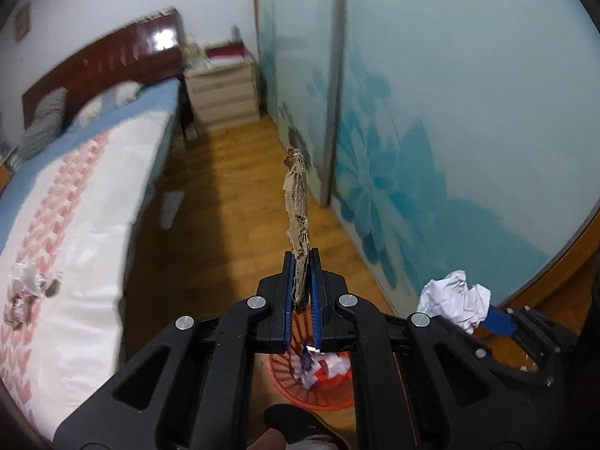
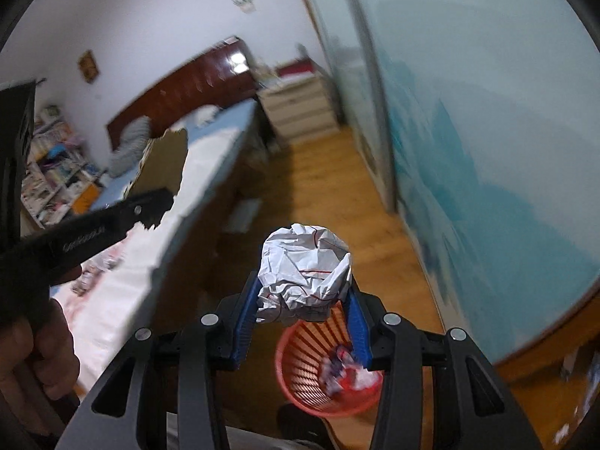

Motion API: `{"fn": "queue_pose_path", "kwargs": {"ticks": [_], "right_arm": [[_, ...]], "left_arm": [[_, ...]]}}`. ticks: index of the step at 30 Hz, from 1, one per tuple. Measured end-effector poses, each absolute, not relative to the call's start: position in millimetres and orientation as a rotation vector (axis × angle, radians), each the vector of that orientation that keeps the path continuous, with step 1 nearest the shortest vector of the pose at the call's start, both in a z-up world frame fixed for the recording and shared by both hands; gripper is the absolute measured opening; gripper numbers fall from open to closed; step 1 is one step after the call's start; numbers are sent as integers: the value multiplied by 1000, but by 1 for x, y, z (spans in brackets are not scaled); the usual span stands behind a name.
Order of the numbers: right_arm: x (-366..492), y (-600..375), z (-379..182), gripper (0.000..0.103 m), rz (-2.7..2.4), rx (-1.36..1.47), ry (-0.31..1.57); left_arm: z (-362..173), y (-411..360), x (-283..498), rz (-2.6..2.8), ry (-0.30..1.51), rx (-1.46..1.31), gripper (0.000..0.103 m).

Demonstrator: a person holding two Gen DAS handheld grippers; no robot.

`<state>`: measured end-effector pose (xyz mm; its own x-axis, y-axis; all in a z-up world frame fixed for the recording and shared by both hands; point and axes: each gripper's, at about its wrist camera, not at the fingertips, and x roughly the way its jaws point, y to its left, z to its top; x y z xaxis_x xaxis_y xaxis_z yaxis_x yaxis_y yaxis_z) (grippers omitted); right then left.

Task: Collect trash
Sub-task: 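Carry paper and cardboard to the red wastebasket and open both tools, then move both tools back over the trash on the bed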

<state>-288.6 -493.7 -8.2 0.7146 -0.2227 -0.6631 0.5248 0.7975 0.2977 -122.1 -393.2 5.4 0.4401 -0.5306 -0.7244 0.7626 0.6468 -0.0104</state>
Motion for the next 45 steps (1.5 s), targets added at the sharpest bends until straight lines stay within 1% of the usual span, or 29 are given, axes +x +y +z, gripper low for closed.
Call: {"fn": "queue_pose_path", "kwargs": {"ticks": [5,10,13,17,21,24,26,27,28,29,30,31,38,42,45], "right_arm": [[-279,-503,-72,44,-476,571,747],[-259,-505,-118,44,-460,646,810],[-248,-504,-127,45,-446,660,818],[-234,-502,-127,46,-439,655,817],[-229,-506,-129,50,-446,665,819],[-227,-508,-127,51,-451,668,815],[-227,-508,-127,54,-451,671,811],[-228,-507,-126,61,-455,669,808],[-227,-507,-126,69,-461,666,804],[-228,-506,-125,71,-472,661,798],[-228,-505,-124,75,-482,655,796],[-228,-505,-123,78,-491,650,797],[-228,-501,-109,78,-496,622,776],[-226,-491,-87,79,-484,579,741],[-222,-479,-63,83,-467,535,691]], "left_arm": [[-57,-418,-111,-802,927,411,8],[-82,-423,-107,-752,1003,475,8],[-90,-426,-110,-747,1016,519,8],[-96,-434,-111,-745,1027,547,8],[-98,-436,-109,-741,1036,546,8],[-98,-438,-110,-746,1035,543,8],[-98,-439,-110,-746,1030,539,8],[-98,-439,-109,-744,1024,537,11],[-98,-439,-109,-737,1017,540,15],[-99,-439,-109,-726,1012,545,34],[-97,-437,-109,-719,1002,538,62],[-96,-436,-109,-718,995,528,68],[-88,-424,-106,-702,989,485,68],[-72,-402,-100,-687,967,418,68],[-54,-374,-91,-629,919,357,68]]}}
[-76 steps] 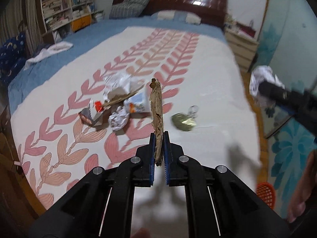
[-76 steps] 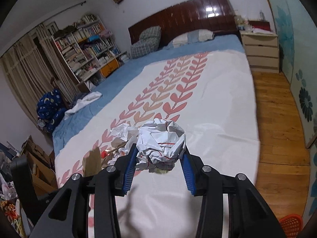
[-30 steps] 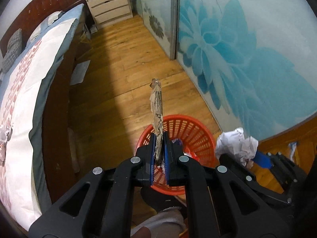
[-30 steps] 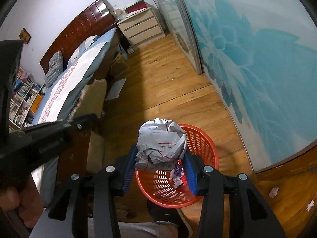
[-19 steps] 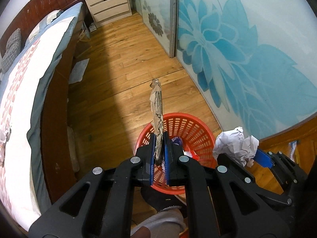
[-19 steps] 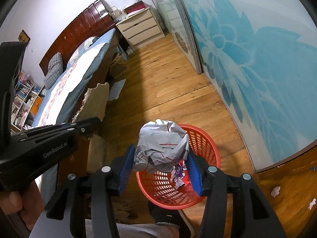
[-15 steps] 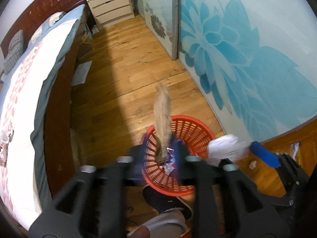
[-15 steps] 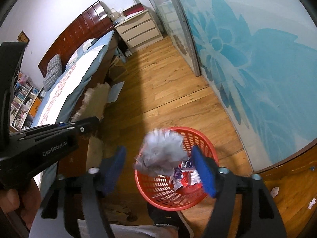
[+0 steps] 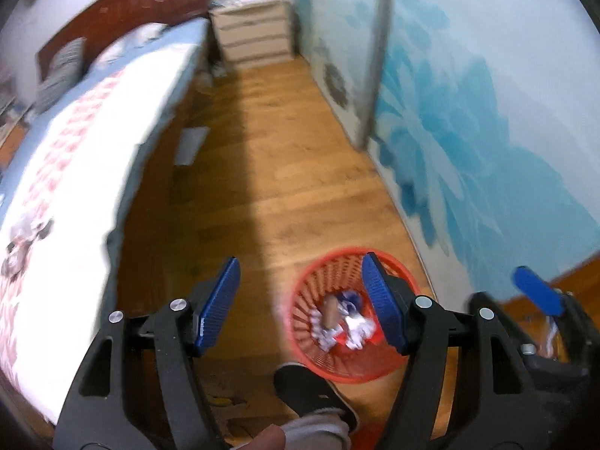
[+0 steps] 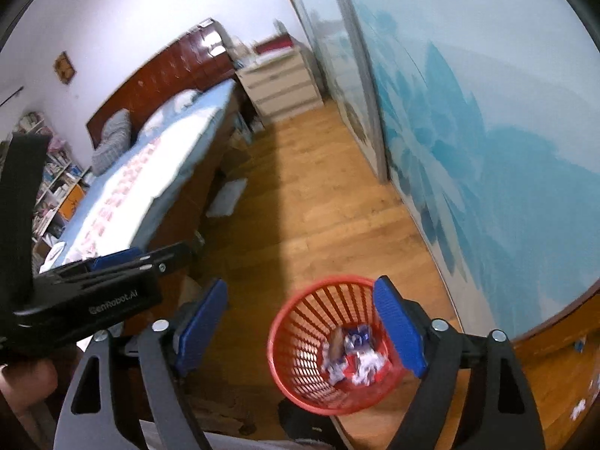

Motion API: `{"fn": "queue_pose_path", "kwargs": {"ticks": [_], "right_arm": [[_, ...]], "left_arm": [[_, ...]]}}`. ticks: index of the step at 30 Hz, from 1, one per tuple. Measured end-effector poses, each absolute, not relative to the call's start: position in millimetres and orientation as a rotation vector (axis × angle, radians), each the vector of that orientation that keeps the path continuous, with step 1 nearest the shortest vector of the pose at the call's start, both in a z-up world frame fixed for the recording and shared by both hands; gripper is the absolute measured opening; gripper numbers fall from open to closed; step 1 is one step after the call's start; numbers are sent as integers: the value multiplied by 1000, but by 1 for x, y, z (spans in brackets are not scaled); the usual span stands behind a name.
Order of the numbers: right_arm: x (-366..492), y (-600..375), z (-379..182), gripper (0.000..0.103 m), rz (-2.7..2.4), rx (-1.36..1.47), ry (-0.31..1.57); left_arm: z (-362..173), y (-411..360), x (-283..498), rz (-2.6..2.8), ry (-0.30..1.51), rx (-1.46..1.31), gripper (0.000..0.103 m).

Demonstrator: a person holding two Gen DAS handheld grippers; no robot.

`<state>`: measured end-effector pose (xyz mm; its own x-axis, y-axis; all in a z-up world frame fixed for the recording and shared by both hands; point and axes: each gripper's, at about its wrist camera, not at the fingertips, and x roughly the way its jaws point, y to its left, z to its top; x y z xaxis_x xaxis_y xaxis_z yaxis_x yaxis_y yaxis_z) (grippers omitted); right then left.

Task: Collect trash
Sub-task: 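Move both tools back over the trash on the bed, then grasp the gold can lid with the right tool while the left tool grasps crumpled paper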

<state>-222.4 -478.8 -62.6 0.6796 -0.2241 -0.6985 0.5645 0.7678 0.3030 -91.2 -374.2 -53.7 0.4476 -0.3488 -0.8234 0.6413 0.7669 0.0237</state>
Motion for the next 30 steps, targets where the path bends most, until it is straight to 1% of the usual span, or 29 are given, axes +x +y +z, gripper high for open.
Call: {"fn": "queue_pose_path", "kwargs": {"ticks": [2,5,6,7,8,9,14,19,22,25,27,30], "right_arm": [[-217,-468,-45,83,-461,489,666],[-202,-449,-18,83,-450,424,643],[-196,-441,-9,85,-443,401,633],[-186,-430,2,89,-442,367,631],[-177,-421,9,92,-446,339,639],[-164,-411,17,92,-435,318,649],[-91,-340,56,92,-328,255,591],[-21,-274,74,92,-206,257,563],[19,-233,82,93,-123,251,544],[66,-186,76,95,-75,192,552],[98,-161,63,95,-56,153,569],[156,-121,26,95,-51,18,602]], "left_arm": [[-36,-344,-80,-614,894,245,68],[-11,-291,-63,-536,821,152,68],[-5,-274,-57,-508,799,136,68],[2,-251,-49,-468,780,117,68],[8,-226,-38,-427,770,93,68],[14,-201,-27,-382,762,63,68],[26,-102,7,-211,742,-37,68],[18,-5,28,-53,743,-100,68],[11,35,41,-15,778,-179,68],[8,62,47,24,768,-176,71],[3,73,53,32,768,-167,73],[-11,90,65,44,801,-156,73]]}}
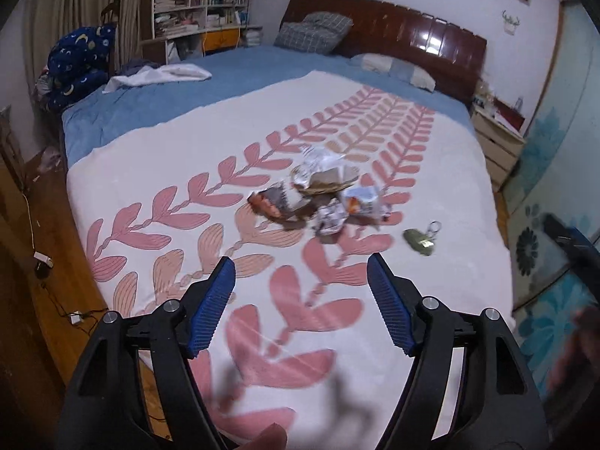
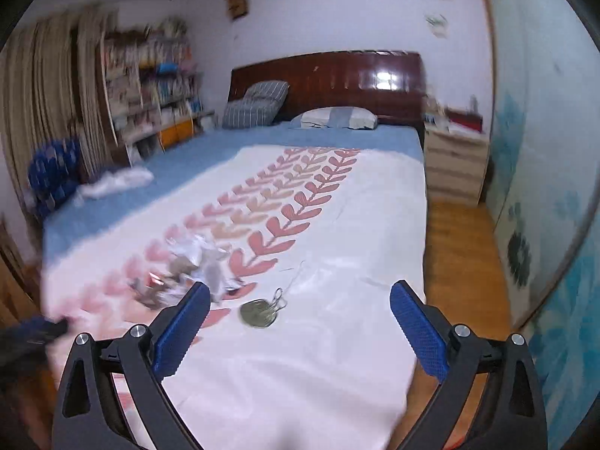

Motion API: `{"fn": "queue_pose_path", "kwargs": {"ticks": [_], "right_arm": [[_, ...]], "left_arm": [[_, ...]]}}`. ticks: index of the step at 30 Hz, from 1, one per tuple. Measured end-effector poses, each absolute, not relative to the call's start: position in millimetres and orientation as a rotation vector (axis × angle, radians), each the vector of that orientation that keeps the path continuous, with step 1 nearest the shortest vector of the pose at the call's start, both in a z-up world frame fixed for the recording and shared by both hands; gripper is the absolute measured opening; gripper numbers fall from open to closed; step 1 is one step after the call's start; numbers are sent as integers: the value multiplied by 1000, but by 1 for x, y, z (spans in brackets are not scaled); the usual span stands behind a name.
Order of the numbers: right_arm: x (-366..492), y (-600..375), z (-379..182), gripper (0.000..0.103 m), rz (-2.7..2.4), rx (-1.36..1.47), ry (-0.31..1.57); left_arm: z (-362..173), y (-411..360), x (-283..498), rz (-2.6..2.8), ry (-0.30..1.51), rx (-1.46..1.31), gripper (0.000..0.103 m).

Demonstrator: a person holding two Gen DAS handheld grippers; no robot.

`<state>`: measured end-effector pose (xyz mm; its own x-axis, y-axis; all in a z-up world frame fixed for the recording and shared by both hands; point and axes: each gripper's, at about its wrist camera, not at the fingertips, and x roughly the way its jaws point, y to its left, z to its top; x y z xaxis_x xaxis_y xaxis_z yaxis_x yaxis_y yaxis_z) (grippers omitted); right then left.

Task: Collect trash
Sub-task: 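Grasp the gold can lid with the right tool while the left tool grasps crumpled paper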

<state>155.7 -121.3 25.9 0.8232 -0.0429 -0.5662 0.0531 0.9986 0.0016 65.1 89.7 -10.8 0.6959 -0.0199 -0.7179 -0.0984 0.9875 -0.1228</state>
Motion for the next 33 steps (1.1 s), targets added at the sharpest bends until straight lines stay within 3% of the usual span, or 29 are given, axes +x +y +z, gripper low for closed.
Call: {"fn": "queue_pose_path", "kwargs": {"ticks": [7,12,14,16,17,33], "right_arm": [[260,-90,-71,96,45,-35,816],[303,-80,-124,88,62,-46,997],[309,-80,-129,85,64,-38,1009],[315,-80,-131,60,78,-25,1017],[316,-80,-133,55,74,-29,1014],[282,-112,-78,54,152,148,938]], "left_arm": [[-42,115,93,48,875,-179,76],[-69,110,121,10,937,-236,76],[-73,98,132,-8,933,-211,76],[-77,90,141,-22,927,-199,76],[-80,87,146,-26,928,-203,76],[-111,66,206,-20,962,-233,76]]}}
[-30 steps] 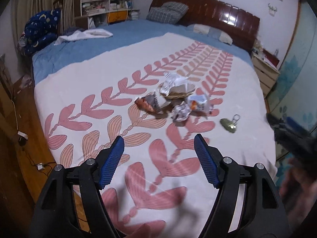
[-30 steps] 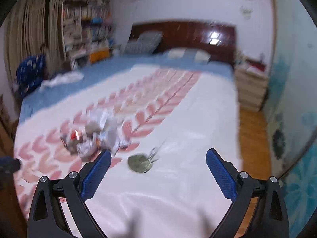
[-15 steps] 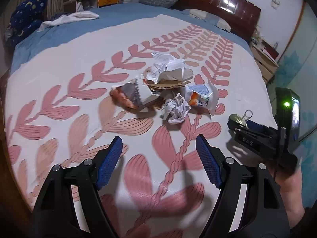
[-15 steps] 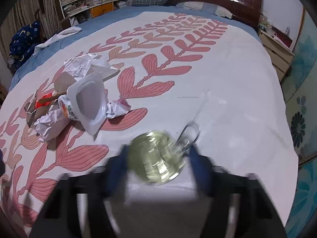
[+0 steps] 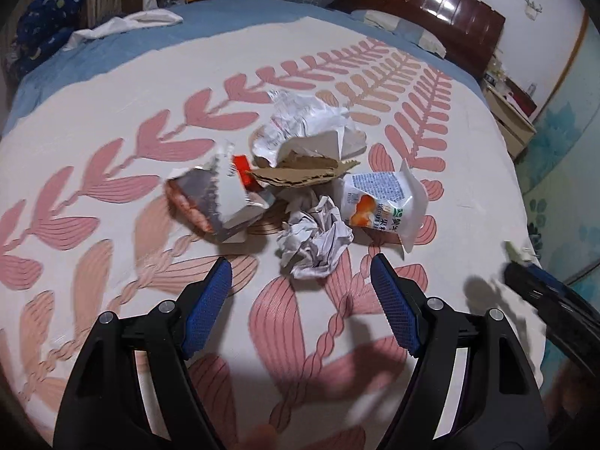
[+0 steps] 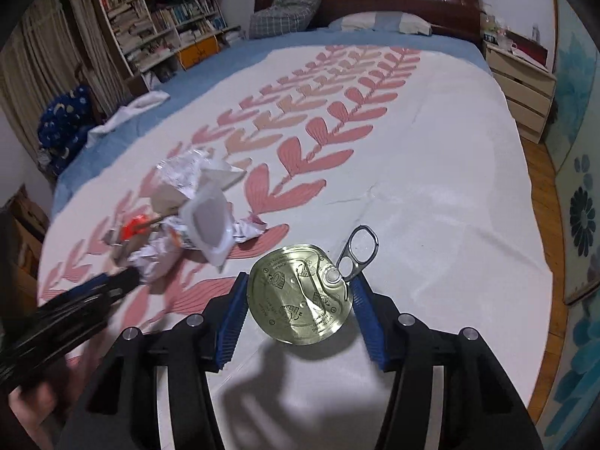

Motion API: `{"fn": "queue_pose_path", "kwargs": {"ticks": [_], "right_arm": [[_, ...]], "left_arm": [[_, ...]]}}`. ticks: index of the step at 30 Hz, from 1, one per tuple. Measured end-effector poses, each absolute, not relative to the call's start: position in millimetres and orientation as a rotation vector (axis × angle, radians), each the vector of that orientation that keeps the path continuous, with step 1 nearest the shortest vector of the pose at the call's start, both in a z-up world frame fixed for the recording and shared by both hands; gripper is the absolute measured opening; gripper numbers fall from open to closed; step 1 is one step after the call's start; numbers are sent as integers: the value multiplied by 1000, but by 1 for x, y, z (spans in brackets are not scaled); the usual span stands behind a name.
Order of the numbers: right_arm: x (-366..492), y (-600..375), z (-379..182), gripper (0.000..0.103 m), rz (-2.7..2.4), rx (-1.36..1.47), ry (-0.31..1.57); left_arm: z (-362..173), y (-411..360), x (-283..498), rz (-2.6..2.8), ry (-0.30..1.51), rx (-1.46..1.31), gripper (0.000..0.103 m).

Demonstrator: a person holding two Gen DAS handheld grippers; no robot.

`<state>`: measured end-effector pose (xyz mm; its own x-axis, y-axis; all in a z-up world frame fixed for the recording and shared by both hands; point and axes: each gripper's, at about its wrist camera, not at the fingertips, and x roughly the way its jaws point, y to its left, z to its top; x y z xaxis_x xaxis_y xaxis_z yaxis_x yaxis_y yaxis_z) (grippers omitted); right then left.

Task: Collect trash
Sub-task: 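Grasp the gold can lid with the right tool while the left tool grasps crumpled paper, then carry lid and paper to the red wastebasket and open both tools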

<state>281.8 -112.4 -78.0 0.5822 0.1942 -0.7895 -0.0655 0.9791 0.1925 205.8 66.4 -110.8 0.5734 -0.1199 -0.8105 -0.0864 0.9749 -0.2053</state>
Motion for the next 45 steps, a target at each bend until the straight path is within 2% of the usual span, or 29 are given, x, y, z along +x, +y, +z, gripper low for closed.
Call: {"fn": "queue_pose_path", "kwargs": {"ticks": [4,5,6,7,18,30,38,45], "right_arm": [[265,-114,-64,54,175,142,916],[263,-115,-62,54,184,144,918],[261,-115,-59,54,200,150,917],[257,-115,-56,54,208,154,913],[230,-137,-44,54,210,163,901],[165,-199,0,54,174,318,784],[36,-267,72,54,77,376,572],[-107,-364,97,55,-133,423,452]], "left_arm": [[-127,74,222,-11,1007,-311,74],[-128,74,224,-13,1009,-312,60],[-131,72,225,-15,1016,-305,37],[-135,70,226,-12,1036,-291,31],[-118,51,212,12,1030,-152,26],[-13,13,113,6,819,-1,26],[64,-61,32,-161,643,55,26],[90,-153,-22,-389,604,90,26]]}}
